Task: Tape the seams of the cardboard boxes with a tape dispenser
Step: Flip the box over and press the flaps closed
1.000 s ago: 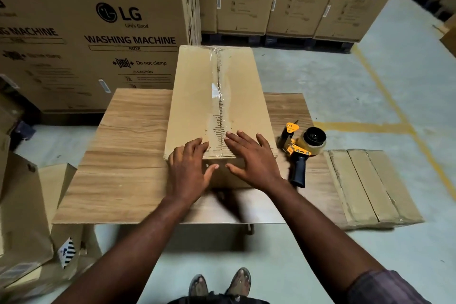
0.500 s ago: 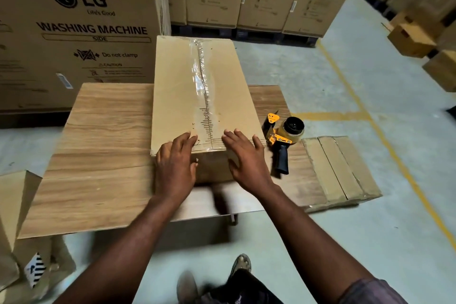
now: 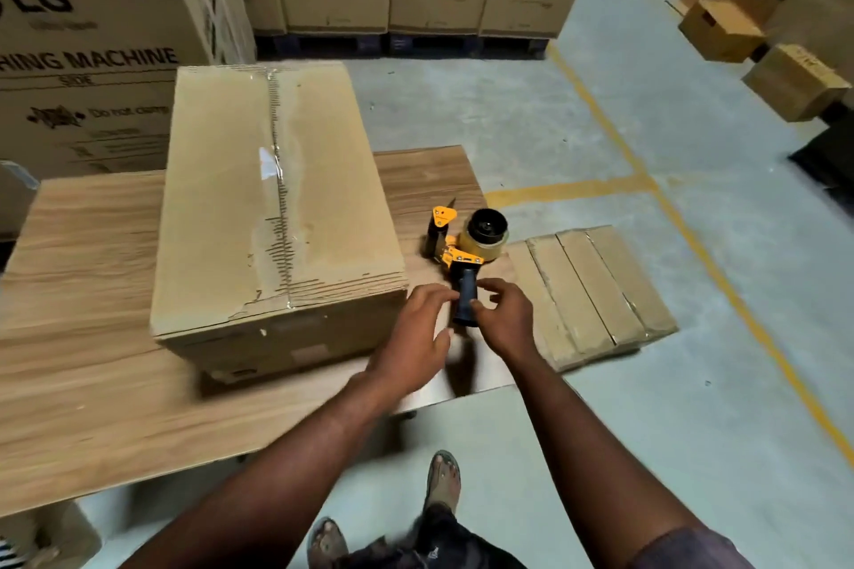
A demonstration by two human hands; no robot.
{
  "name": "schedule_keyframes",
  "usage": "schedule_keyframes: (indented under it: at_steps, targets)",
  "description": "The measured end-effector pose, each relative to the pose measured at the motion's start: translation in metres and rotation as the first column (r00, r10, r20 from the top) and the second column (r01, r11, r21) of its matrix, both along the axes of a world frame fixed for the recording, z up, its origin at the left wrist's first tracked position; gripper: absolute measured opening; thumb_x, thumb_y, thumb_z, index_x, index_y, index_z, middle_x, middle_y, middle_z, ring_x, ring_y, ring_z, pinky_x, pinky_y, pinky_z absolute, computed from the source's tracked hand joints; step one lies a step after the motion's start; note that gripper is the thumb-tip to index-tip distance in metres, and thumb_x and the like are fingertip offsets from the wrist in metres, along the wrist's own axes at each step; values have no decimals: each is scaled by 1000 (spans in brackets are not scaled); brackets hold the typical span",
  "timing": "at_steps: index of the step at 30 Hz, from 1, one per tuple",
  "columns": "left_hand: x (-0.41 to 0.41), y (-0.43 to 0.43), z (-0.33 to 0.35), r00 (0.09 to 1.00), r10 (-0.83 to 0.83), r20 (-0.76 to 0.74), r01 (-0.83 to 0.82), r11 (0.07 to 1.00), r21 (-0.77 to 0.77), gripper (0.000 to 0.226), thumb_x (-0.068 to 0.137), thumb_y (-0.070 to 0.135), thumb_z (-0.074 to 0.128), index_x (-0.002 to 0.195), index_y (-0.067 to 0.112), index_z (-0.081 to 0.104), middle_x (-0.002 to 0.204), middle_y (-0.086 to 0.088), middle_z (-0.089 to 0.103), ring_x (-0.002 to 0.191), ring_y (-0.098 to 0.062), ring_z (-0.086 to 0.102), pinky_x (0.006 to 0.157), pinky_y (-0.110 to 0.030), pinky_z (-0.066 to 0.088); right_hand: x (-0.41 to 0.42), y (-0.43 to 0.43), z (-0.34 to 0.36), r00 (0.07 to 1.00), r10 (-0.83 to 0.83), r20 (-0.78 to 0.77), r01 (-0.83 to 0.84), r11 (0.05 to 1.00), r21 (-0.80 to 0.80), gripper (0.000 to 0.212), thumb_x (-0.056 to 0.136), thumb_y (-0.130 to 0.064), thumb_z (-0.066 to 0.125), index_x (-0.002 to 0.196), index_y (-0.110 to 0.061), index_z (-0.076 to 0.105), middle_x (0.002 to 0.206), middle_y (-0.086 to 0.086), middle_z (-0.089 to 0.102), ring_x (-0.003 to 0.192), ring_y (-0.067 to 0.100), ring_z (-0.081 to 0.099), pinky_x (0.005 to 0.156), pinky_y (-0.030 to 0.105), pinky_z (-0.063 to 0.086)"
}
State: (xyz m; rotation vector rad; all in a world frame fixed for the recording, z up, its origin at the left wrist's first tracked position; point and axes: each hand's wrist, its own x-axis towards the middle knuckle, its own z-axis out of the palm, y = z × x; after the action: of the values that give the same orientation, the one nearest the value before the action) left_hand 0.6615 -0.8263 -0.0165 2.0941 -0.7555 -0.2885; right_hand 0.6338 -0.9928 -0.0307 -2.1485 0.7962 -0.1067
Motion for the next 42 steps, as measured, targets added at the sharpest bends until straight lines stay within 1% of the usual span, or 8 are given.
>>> schedule_keyframes:
  at_steps: [3, 11, 15, 22, 25, 29, 37, 42]
  targets:
    - [17, -48, -28, 979, -94, -179, 140, 952, 271, 65, 85, 5, 61, 146, 14, 40, 150, -5, 38, 137, -22, 41, 115, -26, 29, 13, -20, -15, 995, 54, -84, -50, 997, 53, 39, 86, -12, 74, 124, -5, 68, 123, 14, 70, 112, 29, 65, 90, 29, 46]
    - [51, -106, -73, 924, 185, -334, -74, 945, 317, 50, 81, 2, 62, 130, 8, 57, 124, -20, 57, 118, -35, 52, 88, -24, 36, 55, -52, -47, 962, -63, -264, 156, 925, 348, 46, 94, -33, 66, 128, -5, 57, 124, 12, 67, 118, 31, 62, 95, 35, 48]
    - [47, -119, -83, 890, 205, -408, -82, 951, 299, 39, 75, 4, 63, 114, 11, 66, 106, -12, 67, 100, -30, 61, 76, -25, 41, 73, -69, -98, 948, -74, -309, 221, 852, 474, 93, 56, -78, 50, 112, -5, 67, 107, 17, 74, 99, 34, 71, 89, 45, 58]
    - [28, -115, -89, 550, 208, -809, -184, 975, 126, 21, 81, 2, 61, 95, 9, 75, 88, -19, 70, 82, -25, 54, 73, -34, 45, 50, -76, -80, 903, -79, -422, 315, 791, 525, 77, 56, -77, 65, 100, -14, 74, 102, 9, 74, 98, 31, 70, 92, 42, 57]
    - [34, -113, -83, 391, 375, -840, -422, 885, 198, 21, 96, -1, 52, 105, 8, 69, 83, -10, 62, 74, -19, 56, 64, -21, 47, 52, -81, -79, 916, -14, -402, 271, 760, 591, 37, 73, -52, 82, 76, -16, 74, 79, 4, 75, 79, 22, 69, 74, 30, 53]
    - [52, -109, -77, 138, 420, -897, -680, 699, 223, 21, 104, 16, 49, 119, 6, 59, 109, -12, 66, 99, -19, 64, 91, -30, 53, 57, -88, -75, 912, 127, -390, 248, 587, 771, 27, 80, -35, 84, 88, -11, 75, 94, 6, 77, 65, 18, 64, 60, 30, 50]
    - [67, -114, -65, -125, 251, -960, -783, 569, 251, 34, 105, 34, 48, 121, 6, 56, 139, -20, 56, 130, -29, 55, 105, -39, 47, 42, -102, -63, 871, 258, -417, 205, 581, 788, 37, 84, -48, 78, 82, -14, 65, 61, 2, 55, 54, 18, 51, 61, 32, 48]
    - [71, -124, -51, -147, 197, -969, -838, 495, 228, 32, 103, 31, 54, 86, 3, 51, 100, -14, 64, 113, -21, 63, 98, -33, 50, 26, -103, -55, 943, 134, -305, 153, 640, 753, 53, 70, -53, 88, 92, -7, 73, 69, 6, 66, 59, 21, 58, 64, 38, 54]
